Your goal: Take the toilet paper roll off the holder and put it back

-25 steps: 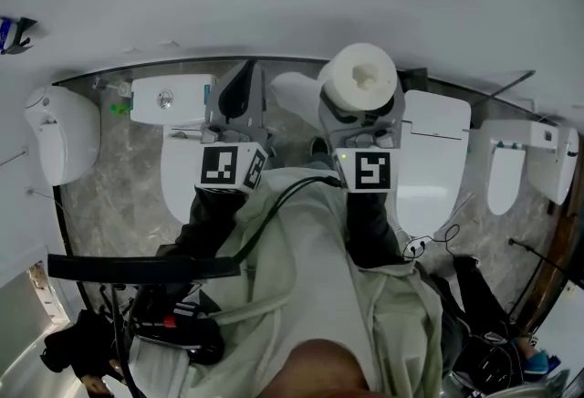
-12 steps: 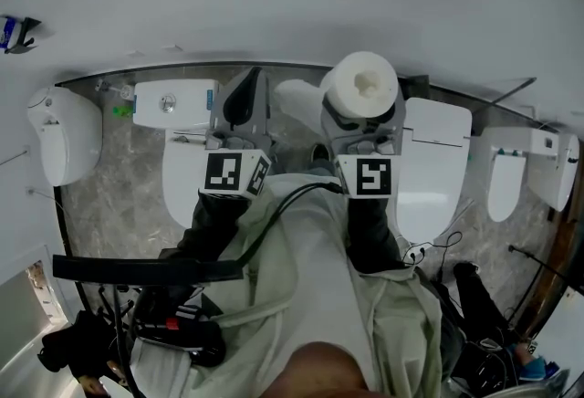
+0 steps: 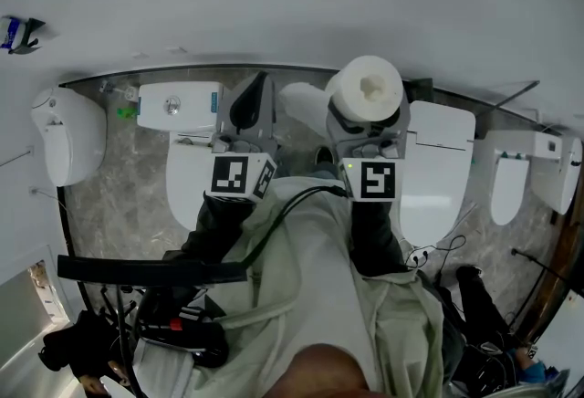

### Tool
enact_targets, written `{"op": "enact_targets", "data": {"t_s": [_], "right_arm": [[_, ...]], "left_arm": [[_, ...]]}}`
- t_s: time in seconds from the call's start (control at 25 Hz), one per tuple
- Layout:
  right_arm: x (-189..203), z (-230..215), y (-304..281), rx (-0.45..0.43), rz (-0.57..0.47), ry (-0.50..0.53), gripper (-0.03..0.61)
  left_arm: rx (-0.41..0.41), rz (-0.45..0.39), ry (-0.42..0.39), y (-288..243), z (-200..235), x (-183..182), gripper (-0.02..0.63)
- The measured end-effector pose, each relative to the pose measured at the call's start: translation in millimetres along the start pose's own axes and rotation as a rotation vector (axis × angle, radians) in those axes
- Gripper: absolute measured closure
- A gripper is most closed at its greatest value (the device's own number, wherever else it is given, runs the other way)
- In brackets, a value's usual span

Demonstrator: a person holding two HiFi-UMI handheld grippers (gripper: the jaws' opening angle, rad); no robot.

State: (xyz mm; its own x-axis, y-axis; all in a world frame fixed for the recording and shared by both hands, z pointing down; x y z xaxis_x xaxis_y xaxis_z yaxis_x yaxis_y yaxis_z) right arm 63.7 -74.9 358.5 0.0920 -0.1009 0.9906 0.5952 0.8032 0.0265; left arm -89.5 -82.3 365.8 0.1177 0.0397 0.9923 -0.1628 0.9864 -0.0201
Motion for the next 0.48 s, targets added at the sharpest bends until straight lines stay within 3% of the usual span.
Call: {"op": "enact_targets", "data": {"t_s": [0.32, 0.48], "right_arm": [[-0.9, -7.1, -2.1, 0.0, 0.009, 0.024, 0.072], [-11.1, -30.7, -8.2, 0.017, -0.008, 0.077, 0.072]], "left_arm": [[0.0, 0.01, -0.002, 1.2, -0.2, 4.2, 0.607], [0.002, 0.017, 0.0, 1.8, -1.6, 7.4, 0.607]]}}
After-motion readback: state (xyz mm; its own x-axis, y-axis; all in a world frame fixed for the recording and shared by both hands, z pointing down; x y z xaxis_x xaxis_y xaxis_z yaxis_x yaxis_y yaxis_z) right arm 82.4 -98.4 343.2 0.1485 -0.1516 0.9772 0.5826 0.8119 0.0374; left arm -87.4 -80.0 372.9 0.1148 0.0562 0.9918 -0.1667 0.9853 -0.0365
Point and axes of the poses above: the fingertips, and each gripper's own axes: y backward along the fingers, z to its left, x out of its underside, the point moved 2 cm from there along y, backward along the fingers, and after that the axes turned 14 degrees about -x, right-handed, at the moved point
